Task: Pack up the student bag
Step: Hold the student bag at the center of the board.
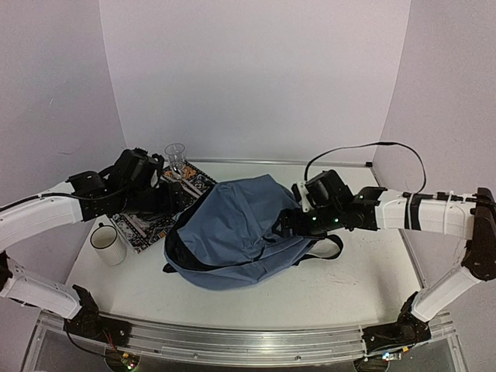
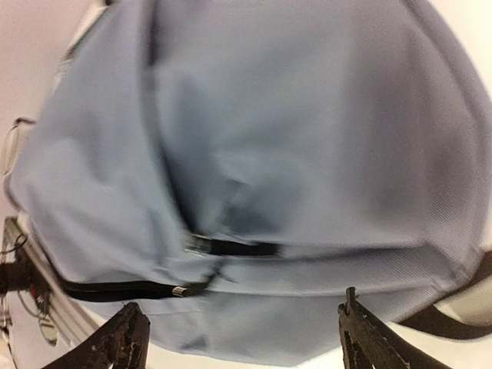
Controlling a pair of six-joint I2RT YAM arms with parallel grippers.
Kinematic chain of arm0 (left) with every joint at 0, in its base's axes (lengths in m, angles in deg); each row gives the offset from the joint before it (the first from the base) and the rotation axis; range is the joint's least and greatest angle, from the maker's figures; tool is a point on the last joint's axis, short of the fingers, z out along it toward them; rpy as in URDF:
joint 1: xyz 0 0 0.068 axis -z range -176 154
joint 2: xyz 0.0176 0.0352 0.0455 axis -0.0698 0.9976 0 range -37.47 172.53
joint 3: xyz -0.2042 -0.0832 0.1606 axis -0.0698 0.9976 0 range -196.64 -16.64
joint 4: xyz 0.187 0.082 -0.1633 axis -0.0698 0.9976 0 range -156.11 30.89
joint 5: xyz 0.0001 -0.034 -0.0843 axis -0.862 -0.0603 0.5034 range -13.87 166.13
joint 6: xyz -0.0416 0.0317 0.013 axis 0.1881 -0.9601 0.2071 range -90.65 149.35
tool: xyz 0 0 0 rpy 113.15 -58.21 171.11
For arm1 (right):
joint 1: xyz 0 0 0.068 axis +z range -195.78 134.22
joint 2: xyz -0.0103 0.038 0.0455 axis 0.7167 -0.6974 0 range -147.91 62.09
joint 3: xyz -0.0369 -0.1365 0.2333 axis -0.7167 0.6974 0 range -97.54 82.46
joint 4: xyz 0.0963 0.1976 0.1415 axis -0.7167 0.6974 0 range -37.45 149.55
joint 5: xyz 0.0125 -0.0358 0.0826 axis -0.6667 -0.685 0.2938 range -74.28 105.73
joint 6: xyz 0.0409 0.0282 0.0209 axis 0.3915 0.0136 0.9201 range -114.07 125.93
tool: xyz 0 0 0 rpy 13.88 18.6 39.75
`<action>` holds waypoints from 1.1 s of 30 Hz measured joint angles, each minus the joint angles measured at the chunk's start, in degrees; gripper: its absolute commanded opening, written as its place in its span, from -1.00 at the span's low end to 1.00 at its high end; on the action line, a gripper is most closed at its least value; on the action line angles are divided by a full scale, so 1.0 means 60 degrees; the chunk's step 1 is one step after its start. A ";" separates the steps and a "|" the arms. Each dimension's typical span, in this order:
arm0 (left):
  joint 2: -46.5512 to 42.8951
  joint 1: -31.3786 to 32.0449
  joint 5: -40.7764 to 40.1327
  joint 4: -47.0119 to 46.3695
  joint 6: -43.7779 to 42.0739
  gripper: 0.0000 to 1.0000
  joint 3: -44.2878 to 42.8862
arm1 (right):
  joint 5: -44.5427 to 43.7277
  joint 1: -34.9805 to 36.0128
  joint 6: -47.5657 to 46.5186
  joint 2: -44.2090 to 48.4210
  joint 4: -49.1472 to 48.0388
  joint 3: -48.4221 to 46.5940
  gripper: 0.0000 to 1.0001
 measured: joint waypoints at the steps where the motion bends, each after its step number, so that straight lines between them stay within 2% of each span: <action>1: 0.0137 0.0227 0.0008 0.0068 -0.0051 0.51 -0.0143 | -0.0086 -0.0083 0.0252 0.0101 0.0005 0.0241 0.88; 4: 0.0790 0.1056 0.0083 0.0132 -0.0236 0.50 -0.0711 | -0.0300 -0.0244 0.0966 0.0295 0.0064 0.0876 0.96; 9: 0.1750 0.1899 0.0167 0.0141 -0.0293 0.46 -0.1295 | -0.0547 -0.0295 0.1950 0.0336 -0.0002 0.1402 0.96; 15: 0.2930 0.2645 0.0168 0.0225 -0.0370 0.33 -0.2083 | -0.0411 -0.0302 0.2724 0.0094 -0.0960 0.1769 0.78; 23: 0.4795 0.3538 0.0538 0.0222 -0.0665 0.10 -0.3314 | -0.0129 -0.0325 0.3108 -0.0615 -0.1865 0.1826 0.25; 29: 0.5930 0.3612 0.0887 0.0229 -0.0922 -0.07 -0.3967 | -0.0037 -0.0398 0.3278 -0.0627 -0.2137 0.1980 -0.34; 33: 0.6401 0.3608 0.1016 0.0236 -0.0972 -0.10 -0.4188 | 0.0057 -0.0397 0.3294 -0.0625 -0.2224 0.2022 -0.72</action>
